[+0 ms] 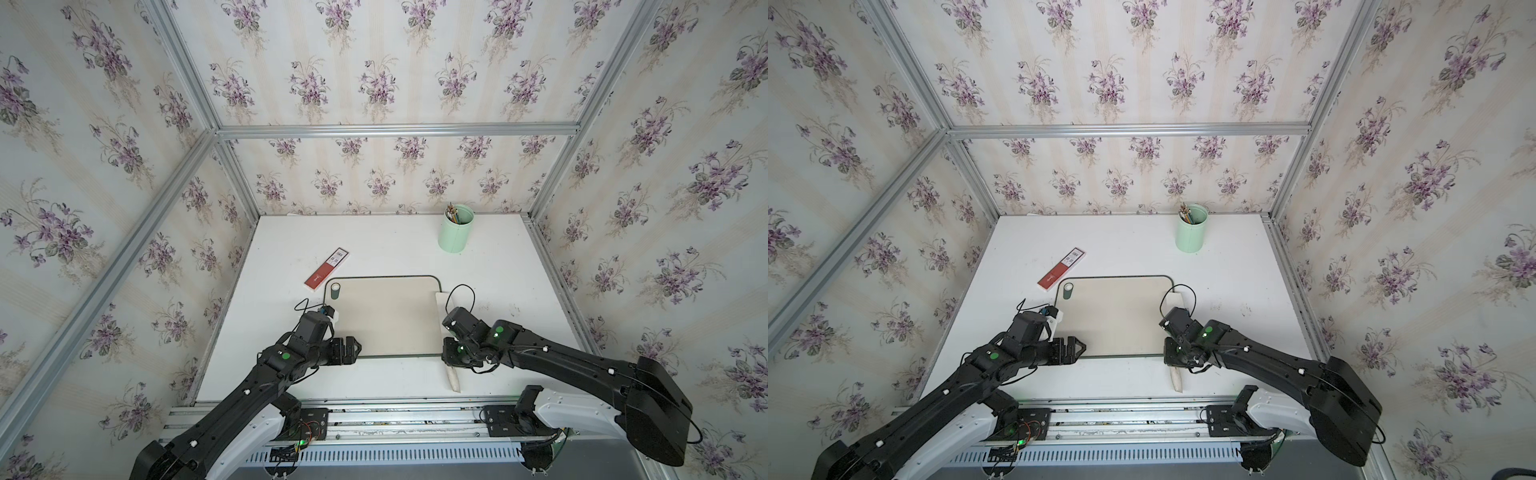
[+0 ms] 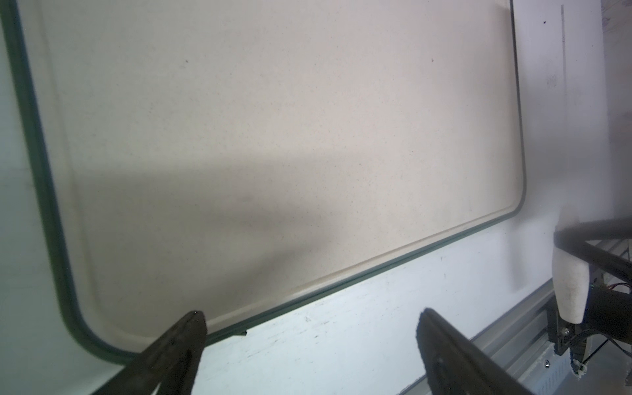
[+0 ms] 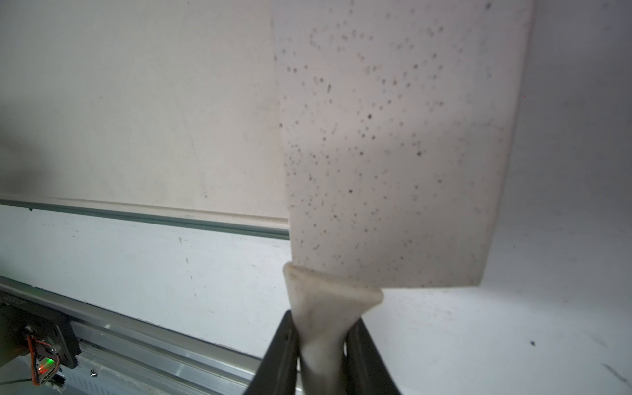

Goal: Align the knife with the edge of the cutting board
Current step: Move the work surface to the center of the board.

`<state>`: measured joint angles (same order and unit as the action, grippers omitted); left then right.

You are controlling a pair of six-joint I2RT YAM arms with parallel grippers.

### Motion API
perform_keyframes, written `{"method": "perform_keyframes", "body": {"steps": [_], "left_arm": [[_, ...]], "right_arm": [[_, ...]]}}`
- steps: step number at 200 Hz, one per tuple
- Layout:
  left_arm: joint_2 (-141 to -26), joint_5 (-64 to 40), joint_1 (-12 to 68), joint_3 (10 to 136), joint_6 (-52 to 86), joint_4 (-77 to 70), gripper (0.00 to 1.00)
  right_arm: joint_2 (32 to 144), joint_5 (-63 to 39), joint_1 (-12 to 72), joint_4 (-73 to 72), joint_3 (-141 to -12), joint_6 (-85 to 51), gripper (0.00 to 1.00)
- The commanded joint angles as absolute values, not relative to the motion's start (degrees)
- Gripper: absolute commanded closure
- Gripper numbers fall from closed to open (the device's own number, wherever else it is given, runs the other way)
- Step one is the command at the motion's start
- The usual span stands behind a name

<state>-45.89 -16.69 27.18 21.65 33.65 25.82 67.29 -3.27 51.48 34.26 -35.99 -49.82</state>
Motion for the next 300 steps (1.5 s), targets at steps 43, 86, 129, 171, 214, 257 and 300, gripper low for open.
{"method": "perform_keyframes", "body": {"steps": [43, 86, 129, 171, 214, 257, 300], "left_arm": [[-48.6, -14.2, 27.1, 23.5, 32.3, 25.6, 0.01], [-47.9, -16.5, 27.2, 22.9, 31.5, 24.5, 0.01], [-44.9, -16.6, 27.2, 21.8, 31.9, 24.7, 0.01], [-44.2, -16.5, 27.2, 21.2, 32.3, 24.5, 0.01], [-45.7, -16.5, 27.2, 21.6, 32.3, 24.2, 0.01], [-45.4, -16.7, 27.2, 21.3, 32.4, 24.0, 0.01], [-45.6, -16.8, 27.2, 21.3, 32.5, 24.1, 0.01]], "right_arm": [[73.1, 1.9, 56.9, 29.9, -37.2, -55.6, 0.91], [76.4, 2.4, 57.9, 29.6, -38.3, -55.6, 0.9], [79.2, 2.2, 58.9, 29.4, -40.1, -55.5, 0.9], [80.7, 1.8, 59.0, 29.0, -40.2, -55.5, 0.89], [82.4, 2.1, 59.1, 29.2, -41.2, -55.2, 0.87], [84.8, 2.5, 59.0, 29.0, -42.6, -55.1, 0.87], [86.1, 2.7, 59.0, 29.0, -43.2, -55.5, 0.87]]}}
